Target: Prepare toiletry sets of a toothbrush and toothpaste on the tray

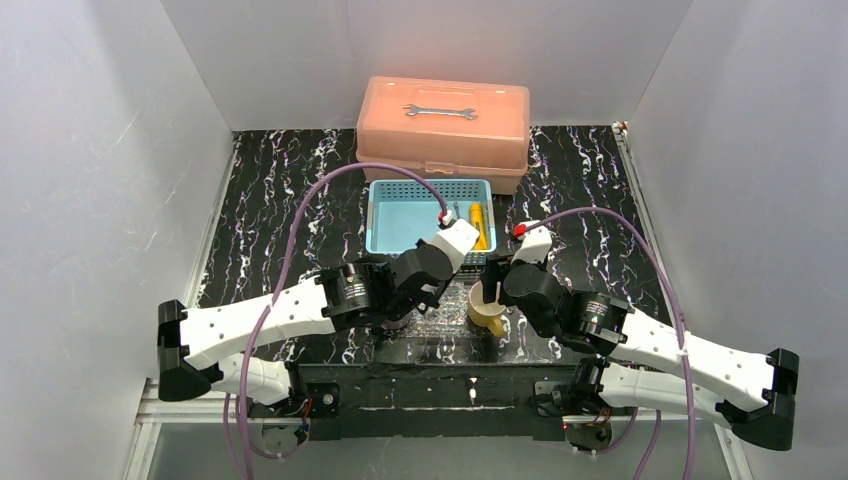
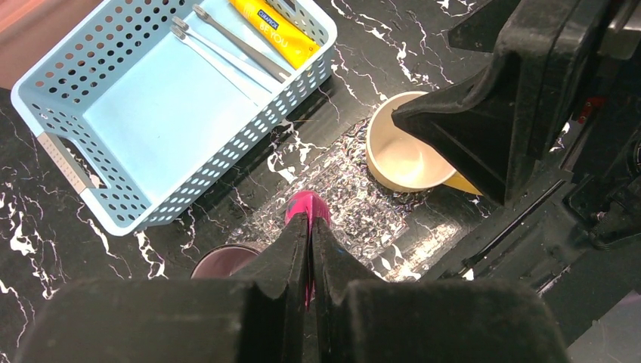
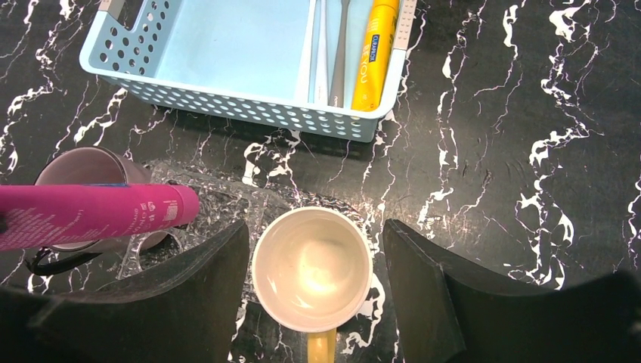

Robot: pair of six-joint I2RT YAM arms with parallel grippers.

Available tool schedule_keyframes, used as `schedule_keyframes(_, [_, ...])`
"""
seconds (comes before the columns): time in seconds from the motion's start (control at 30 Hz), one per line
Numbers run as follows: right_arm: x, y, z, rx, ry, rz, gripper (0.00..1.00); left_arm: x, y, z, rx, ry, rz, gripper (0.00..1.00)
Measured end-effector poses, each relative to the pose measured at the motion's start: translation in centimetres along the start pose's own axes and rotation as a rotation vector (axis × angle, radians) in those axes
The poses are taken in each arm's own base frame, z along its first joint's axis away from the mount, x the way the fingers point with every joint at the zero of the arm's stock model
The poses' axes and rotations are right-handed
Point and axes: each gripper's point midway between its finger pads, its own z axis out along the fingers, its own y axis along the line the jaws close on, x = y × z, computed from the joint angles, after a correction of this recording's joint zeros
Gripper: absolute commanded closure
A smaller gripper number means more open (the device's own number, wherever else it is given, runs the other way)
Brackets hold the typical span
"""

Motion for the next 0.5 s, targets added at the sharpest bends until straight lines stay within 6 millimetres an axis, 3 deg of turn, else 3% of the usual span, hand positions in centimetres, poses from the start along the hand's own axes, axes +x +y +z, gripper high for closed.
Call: schedule_keyframes(0.5, [0.2, 0.3, 0.1, -0.011, 0.008, -0.001, 0.27, 1.4, -0.3, 1.0, -0.009, 0.029, 0.007, 1.00])
